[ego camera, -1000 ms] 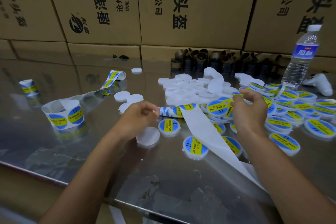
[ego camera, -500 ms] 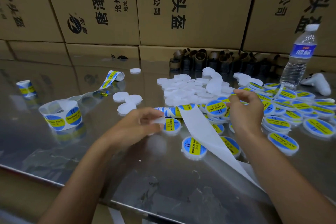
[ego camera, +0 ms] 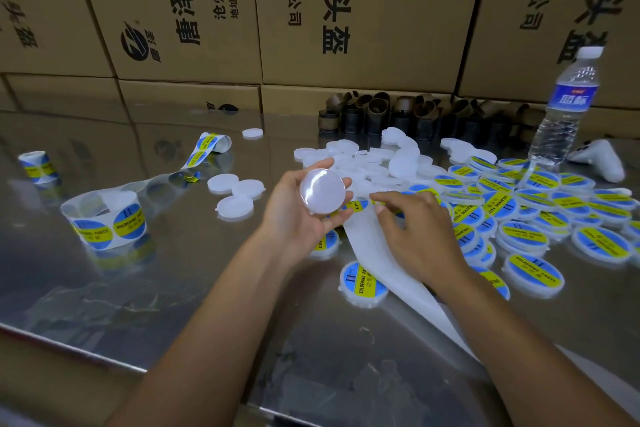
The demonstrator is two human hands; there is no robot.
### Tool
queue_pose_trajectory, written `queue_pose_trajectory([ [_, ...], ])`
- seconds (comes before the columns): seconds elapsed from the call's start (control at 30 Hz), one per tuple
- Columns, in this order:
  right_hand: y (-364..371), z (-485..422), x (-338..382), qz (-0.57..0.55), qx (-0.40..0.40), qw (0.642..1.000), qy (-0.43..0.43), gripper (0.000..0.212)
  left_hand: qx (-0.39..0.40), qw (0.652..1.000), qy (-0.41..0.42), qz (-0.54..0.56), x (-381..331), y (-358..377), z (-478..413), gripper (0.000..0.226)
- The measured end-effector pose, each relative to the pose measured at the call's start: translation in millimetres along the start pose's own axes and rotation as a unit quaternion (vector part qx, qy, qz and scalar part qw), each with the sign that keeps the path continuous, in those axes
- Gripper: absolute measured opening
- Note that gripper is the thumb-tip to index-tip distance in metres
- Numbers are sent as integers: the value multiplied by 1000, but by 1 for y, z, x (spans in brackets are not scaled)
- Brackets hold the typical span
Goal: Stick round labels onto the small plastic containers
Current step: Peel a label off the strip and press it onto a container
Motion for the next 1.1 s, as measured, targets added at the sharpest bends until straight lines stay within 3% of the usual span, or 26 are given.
queue_pose_trajectory([
  [0.2, 7, 0, -1, 26, 42, 999, -21, 35, -31, 998, 44, 21, 9, -8, -11, 30],
  [0.43, -2, -5, 0, -176, -30, 979, 99, 23, -22, 999, 33, 14, 13, -13, -11, 21],
  [0.67, -15, -9, 5, -362, -75, 910, 190, 30, 33, 998, -8, -56, 20, -12, -11, 22],
  [0.83, -18, -11, 11, -405, -63, 891, 196, 30, 74, 988, -61, -119, 29, -10, -11, 34],
  [1.1, -9, -7, 16, -412, 28, 890, 196, 41, 74, 993, -57, -75, 25, -5, -10, 48],
])
Point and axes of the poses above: each hand's wrist, its own z-axis away from the middle knuckle, its own y-axis out of the palm, x = y × z, the point moved 3 cm from there along -z, towards the middle knuckle, and after that the axes turned 13 degrees about -x, right-handed, at the moved point
